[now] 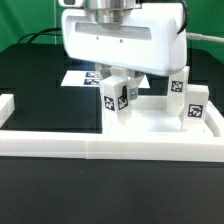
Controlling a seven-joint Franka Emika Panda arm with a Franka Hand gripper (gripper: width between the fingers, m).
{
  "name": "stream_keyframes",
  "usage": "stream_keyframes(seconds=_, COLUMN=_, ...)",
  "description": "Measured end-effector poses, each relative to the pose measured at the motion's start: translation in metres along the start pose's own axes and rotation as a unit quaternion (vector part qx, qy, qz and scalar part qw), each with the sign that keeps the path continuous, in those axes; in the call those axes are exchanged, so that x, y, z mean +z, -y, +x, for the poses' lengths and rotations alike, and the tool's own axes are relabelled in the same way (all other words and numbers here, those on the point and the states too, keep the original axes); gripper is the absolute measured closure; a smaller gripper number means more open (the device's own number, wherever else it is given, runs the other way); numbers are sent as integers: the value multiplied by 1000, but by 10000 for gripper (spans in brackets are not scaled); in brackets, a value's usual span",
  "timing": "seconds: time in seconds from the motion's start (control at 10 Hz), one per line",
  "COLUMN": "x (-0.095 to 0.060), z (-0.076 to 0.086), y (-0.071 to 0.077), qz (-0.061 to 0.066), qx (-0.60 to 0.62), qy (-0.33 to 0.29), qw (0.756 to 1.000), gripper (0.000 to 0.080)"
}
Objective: Assemble square table
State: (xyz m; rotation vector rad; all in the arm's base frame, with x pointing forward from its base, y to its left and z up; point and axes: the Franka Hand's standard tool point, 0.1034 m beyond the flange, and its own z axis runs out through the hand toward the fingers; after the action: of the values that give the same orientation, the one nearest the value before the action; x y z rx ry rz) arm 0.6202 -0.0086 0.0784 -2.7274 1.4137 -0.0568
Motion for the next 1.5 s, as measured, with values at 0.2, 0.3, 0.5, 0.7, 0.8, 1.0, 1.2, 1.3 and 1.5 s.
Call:
stream_keyframes(seconds=0.2, x=1, z=-9, y=9, qz=-9, qx=156, qy=11, qw=988, gripper=511)
stream_keyframes(seconds=0.3, x=2, z=-12, y=11, qz=-11, qx=234, qy=13, qw=972, gripper=509)
stream_keyframes(seconds=0.5, x=3, z=-13, y=13, qz=-10, qx=333, qy=15, qw=943, gripper=509)
stream_keyframes(seconds=0.7, x=4, z=-16, y=15, qz=-12, qx=385, qy=13, qw=923, gripper=509)
stream_keyframes(seconds=0.8, x=4, z=-16, y=15, qz=-12, qx=381, qy=12, qw=924, gripper=509)
stream_keyframes(seconds=1.0, x=3, z=-12, y=16, qz=5, qx=320, qy=3, qw=947, gripper=264)
stream_keyframes(seconds=1.2, x=-3, z=-14, y=5, qz=29, qx=155, qy=-10, qw=987, gripper=185)
stream_keyframes(seconds=1.3, x=-5, z=-17, y=4, qz=32, qx=84, qy=-15, qw=996, gripper=157)
stream_keyframes(seconds=1.5, x=-4, z=-15, y=3, qz=34, qx=16, qy=-29, qw=999, gripper=151)
